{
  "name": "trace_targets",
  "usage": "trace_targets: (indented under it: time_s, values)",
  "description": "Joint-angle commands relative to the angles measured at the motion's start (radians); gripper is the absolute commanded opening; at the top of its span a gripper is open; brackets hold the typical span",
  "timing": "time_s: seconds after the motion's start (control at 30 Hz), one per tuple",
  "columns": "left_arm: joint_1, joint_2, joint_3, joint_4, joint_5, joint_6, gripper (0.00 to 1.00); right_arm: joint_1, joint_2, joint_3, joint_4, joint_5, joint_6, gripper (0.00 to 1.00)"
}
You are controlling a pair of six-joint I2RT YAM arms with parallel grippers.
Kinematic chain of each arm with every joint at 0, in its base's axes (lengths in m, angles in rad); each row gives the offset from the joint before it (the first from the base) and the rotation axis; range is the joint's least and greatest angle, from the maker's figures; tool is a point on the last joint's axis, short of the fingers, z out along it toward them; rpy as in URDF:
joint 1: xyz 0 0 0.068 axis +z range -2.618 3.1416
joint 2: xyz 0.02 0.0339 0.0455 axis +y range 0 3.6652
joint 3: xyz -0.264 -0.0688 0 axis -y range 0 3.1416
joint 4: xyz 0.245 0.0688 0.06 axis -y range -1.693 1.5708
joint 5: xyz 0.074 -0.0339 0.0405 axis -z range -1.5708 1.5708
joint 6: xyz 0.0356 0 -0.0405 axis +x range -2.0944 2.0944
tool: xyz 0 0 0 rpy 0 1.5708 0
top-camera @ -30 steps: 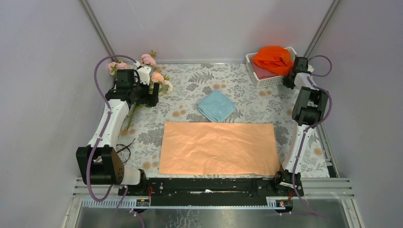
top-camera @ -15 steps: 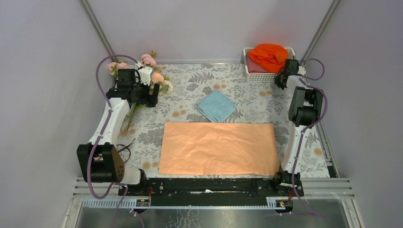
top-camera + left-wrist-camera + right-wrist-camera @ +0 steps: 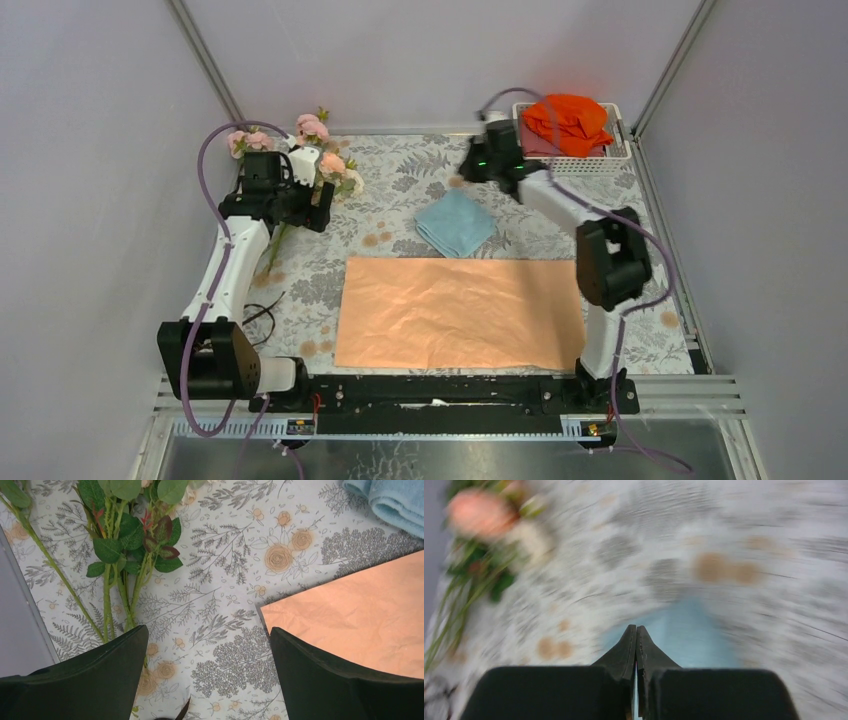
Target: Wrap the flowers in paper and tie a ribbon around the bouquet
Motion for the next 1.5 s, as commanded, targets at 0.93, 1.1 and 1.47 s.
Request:
trace_targets:
  time_s: [0.93,1.1,1.47]
  values:
    - [0.004,-0.042,-0.058,0.017,-0.007,0.033,0.99,-0.339,0.039,-0.172,-0.291,0.096,-0.105,0.0]
    - [0.004,-0.046,-0.051,0.016,-0.012,0.04,0.99,-0.54,0.04,-0.188,-0.301,0.212,-0.1,0.0]
    - [0.004,-0.057,-0.04,0.016,0.007,0.032,0.99,-0.348,-0.193,-0.18,-0.269,0.233,-0.149,0.0]
